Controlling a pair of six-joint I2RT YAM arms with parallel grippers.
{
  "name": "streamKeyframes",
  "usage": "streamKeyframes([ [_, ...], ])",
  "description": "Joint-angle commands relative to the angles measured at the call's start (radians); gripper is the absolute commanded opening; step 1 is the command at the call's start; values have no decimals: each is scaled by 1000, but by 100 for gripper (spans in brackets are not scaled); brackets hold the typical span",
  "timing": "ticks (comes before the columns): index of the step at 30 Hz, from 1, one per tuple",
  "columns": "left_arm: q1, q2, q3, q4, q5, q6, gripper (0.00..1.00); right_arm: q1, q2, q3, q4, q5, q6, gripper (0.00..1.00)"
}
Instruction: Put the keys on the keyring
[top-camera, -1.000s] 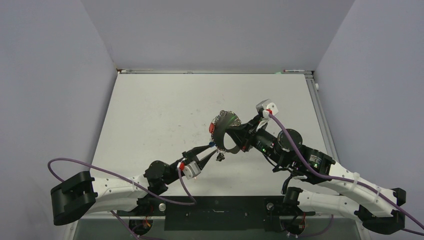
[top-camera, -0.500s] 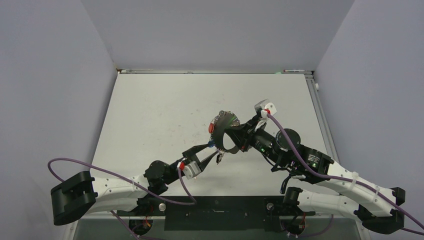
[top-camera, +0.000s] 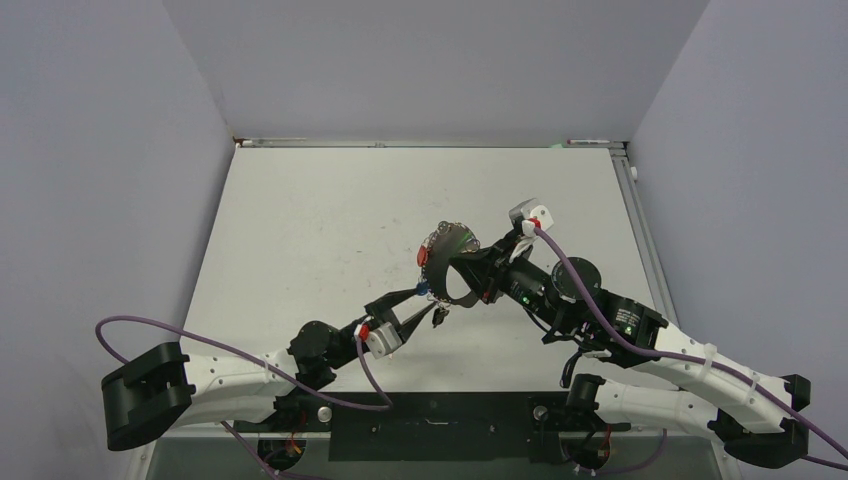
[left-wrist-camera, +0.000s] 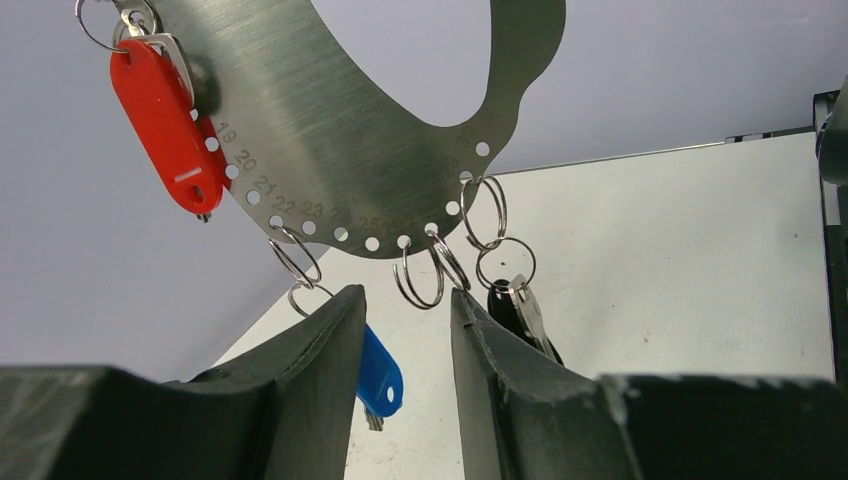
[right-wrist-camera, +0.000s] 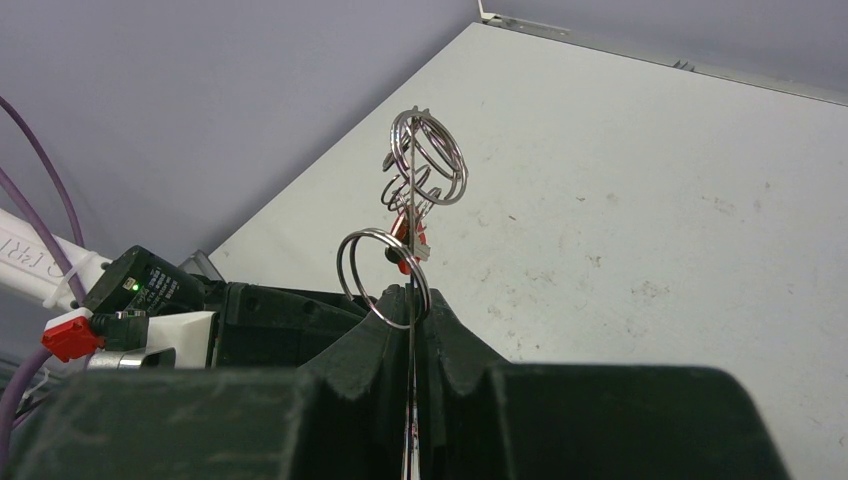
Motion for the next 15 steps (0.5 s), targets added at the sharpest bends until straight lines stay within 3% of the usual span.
streamKeyframes([
  [1, -6, -1, 39, 51, 5, -15, 31, 9, -1, 11, 66, 6, 1, 5],
  [7, -6, 3, 44, 52, 2, -11, 24, 10, 2, 8, 69, 2, 3, 5],
  [15, -6, 3, 49, 52, 5, -12, 24, 11, 4, 2, 72, 0, 4, 5],
])
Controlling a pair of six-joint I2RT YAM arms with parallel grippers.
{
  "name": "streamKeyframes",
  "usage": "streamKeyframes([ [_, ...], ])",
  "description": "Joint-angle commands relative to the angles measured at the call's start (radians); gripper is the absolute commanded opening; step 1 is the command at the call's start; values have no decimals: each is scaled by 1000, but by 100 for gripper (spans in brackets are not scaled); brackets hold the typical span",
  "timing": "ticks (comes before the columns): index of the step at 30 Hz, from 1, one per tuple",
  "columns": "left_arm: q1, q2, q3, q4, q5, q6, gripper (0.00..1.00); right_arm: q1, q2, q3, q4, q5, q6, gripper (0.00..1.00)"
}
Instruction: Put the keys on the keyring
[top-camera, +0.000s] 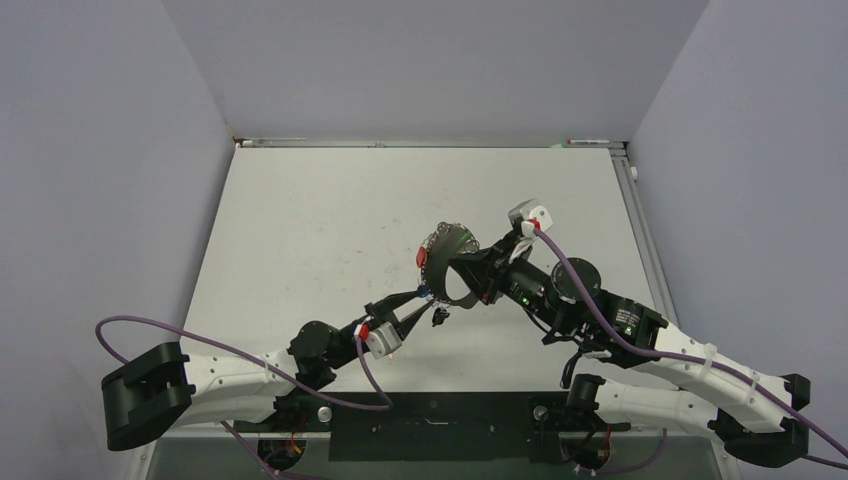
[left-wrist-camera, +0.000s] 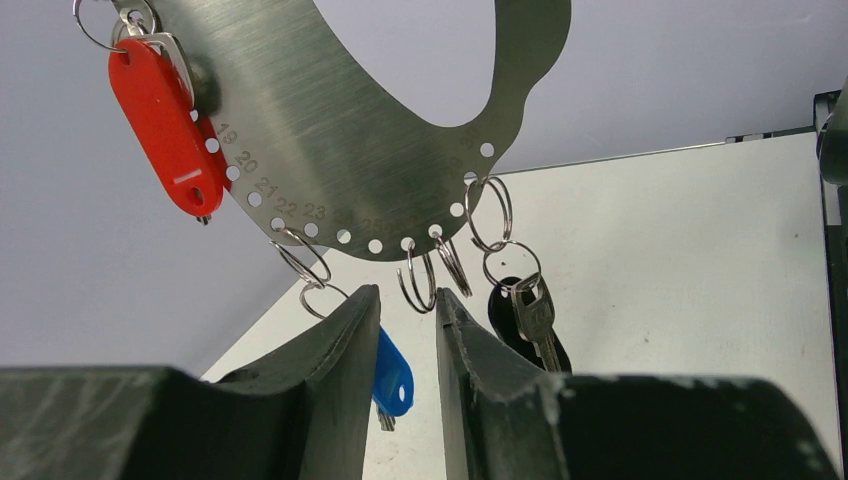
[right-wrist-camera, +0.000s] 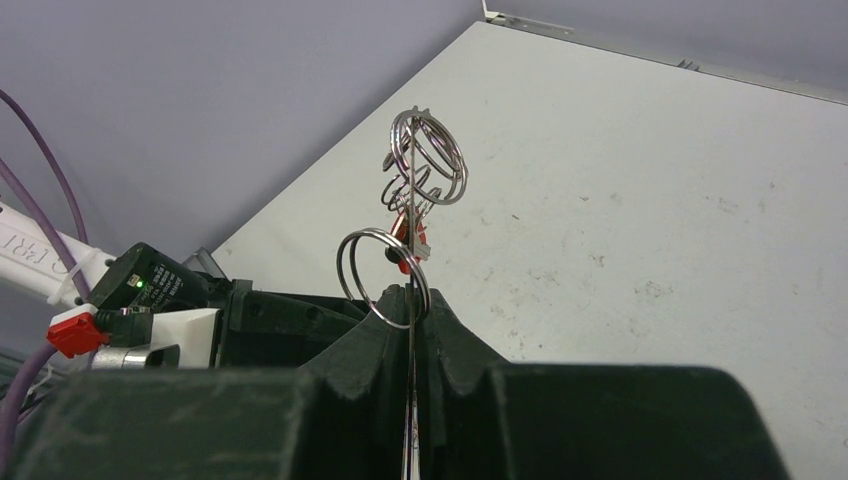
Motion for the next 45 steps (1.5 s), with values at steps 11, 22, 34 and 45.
streamKeyframes([
  [11, -6, -12, 52, 53, -11, -26, 0, 8, -8, -11, 76, 6, 8, 5],
  [22, -6, -58, 28, 52, -38, -34, 0, 7, -47, -65, 105, 60, 37, 5],
  [34, -7, -189, 21, -58, -41, -52, 0, 8, -108, -149, 119, 141, 86, 5],
  [45, -15, -306, 51, -215, -28, -46, 0, 8, -122, -174, 44, 145, 106, 52],
])
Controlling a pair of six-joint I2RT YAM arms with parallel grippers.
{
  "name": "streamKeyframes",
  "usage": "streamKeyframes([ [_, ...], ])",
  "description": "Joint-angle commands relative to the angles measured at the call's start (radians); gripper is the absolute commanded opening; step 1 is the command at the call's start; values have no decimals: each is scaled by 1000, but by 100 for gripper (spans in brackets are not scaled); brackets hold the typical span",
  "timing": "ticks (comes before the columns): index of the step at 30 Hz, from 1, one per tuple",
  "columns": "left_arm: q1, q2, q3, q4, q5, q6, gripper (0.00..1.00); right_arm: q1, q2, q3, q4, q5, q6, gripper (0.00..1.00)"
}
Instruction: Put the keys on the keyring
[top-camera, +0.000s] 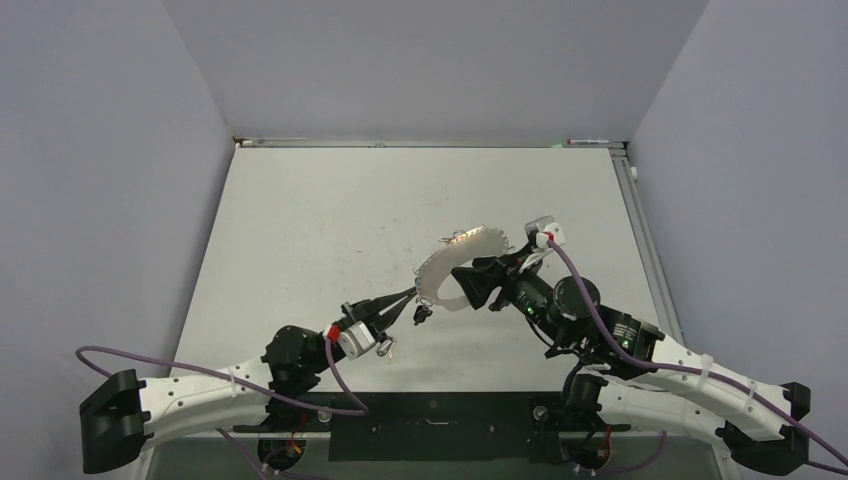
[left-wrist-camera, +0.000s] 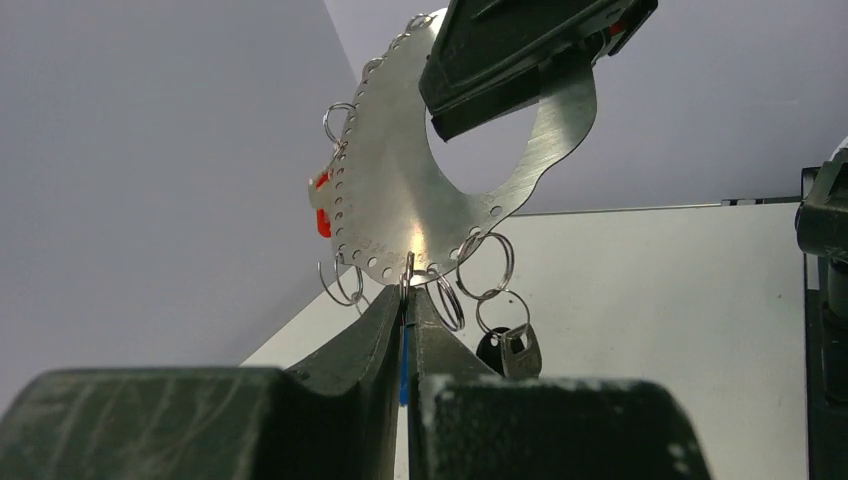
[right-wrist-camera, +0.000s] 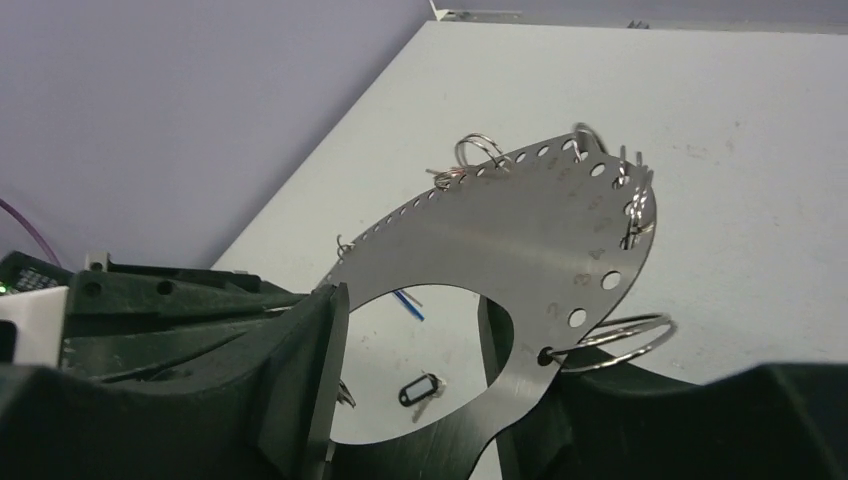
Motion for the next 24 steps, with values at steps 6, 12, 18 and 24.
streamKeyframes([
  [6, -20, -77, 66, -100, 16, -15, 0, 5, -89, 51, -172, 123, -53, 72],
  [12, -33, -102, 113, -216, 21, -26, 0, 5, -121, 105, -236, 137, -144, 72],
  [18, -43, -128, 159, -325, 4, -32, 0, 5, -82, 159, -265, 19, -249, 68],
  [24, -54, -150, 204, -433, -35, -40, 0, 5, -72, 248, -343, 105, -304, 66],
])
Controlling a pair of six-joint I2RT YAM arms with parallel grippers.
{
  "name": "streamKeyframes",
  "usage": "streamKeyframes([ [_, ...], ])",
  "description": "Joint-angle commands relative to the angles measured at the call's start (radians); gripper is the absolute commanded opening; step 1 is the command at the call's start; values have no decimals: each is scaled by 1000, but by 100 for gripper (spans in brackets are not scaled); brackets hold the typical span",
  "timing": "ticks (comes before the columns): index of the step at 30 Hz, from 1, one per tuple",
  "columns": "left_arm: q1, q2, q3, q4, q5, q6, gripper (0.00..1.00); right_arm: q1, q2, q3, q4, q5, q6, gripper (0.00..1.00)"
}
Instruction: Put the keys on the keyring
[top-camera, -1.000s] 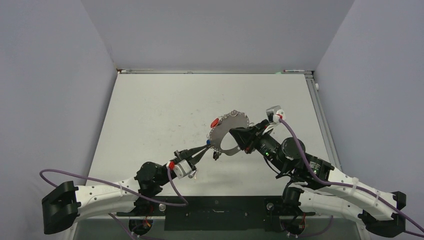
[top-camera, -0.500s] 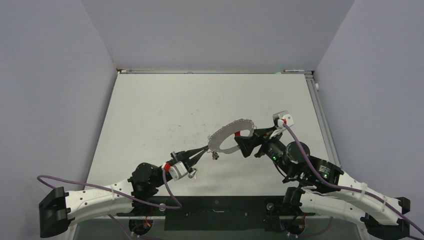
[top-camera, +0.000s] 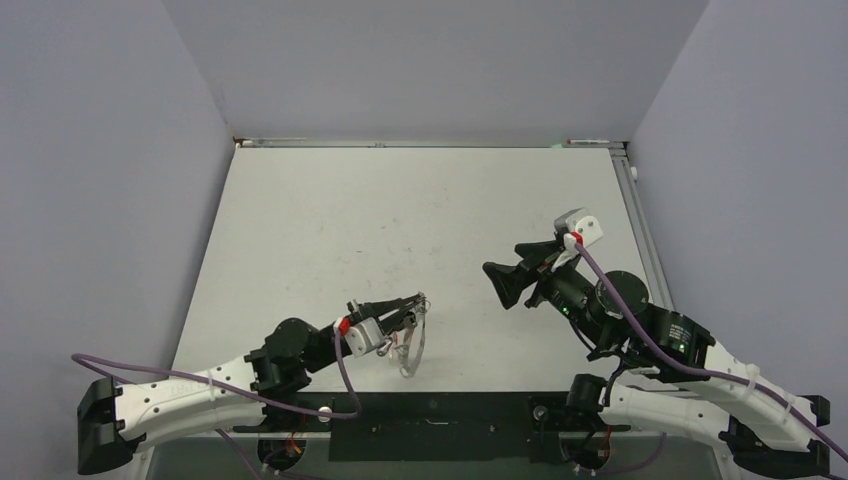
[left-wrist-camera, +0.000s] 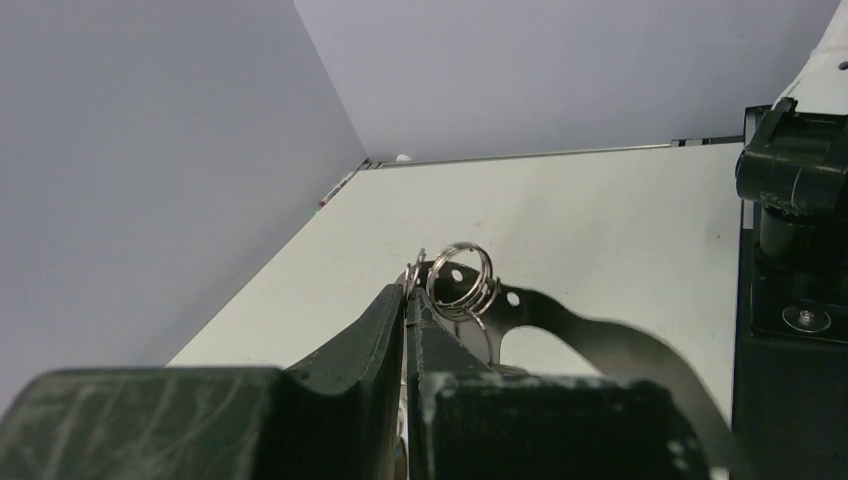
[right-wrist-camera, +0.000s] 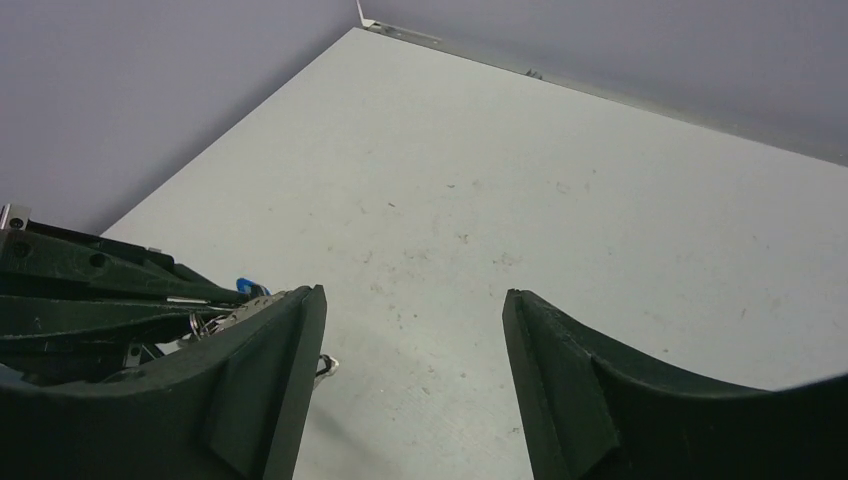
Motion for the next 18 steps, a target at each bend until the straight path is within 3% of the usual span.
streamKeyframes([
  [1, -11, -29, 85, -50, -27, -19, 0, 5, -36, 30, 17, -13, -82, 66],
  [8, -12, -33, 193, -227, 48, -81, 0, 5, -6, -118, 214, -380, -164, 61],
  [18, -17, -100, 382, -553, 127, -114, 0, 12, 96, -207, 460, -615, -305, 43],
])
